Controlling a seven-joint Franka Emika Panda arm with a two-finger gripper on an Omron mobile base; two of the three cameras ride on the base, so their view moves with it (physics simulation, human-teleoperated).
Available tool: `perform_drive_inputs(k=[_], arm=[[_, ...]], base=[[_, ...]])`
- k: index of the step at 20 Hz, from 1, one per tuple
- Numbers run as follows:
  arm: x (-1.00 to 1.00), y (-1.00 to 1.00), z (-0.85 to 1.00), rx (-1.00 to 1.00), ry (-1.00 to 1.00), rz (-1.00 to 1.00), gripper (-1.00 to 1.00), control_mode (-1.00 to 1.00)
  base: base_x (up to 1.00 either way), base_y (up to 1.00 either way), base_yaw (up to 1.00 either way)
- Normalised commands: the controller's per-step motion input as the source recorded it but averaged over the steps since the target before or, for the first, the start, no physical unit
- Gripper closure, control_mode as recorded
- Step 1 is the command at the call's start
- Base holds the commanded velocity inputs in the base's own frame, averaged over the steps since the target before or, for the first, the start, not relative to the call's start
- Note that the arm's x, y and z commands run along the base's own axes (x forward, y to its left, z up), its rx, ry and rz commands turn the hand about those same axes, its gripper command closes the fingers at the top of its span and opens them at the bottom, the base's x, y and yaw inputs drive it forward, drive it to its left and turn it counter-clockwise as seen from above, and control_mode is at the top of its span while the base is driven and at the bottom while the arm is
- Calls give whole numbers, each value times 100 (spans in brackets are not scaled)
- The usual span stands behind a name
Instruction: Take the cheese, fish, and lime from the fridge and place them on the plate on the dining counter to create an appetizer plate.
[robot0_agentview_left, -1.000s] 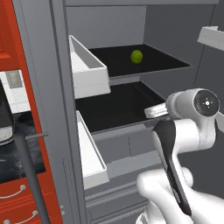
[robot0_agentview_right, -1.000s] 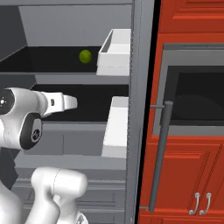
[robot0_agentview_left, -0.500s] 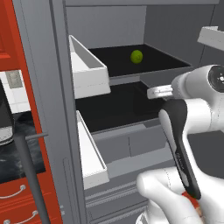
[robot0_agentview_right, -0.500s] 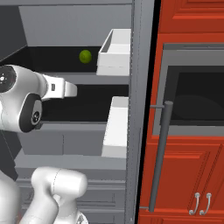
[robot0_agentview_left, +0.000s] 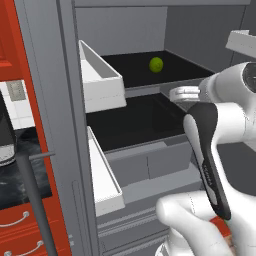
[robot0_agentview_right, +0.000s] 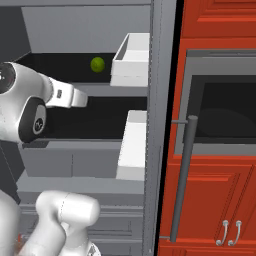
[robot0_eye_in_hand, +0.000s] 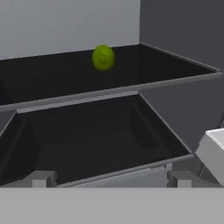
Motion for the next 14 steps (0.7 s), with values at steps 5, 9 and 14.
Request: perform_drive_inputs(k=[5, 9, 14], arm=[[16, 0, 51, 2, 10, -7, -100, -100], [25, -4, 39, 4, 12, -1, -100, -100], [35, 0, 8, 7, 14, 0, -100, -100]], base=[[0, 0, 0], [0, 0, 0], [0, 0, 0]])
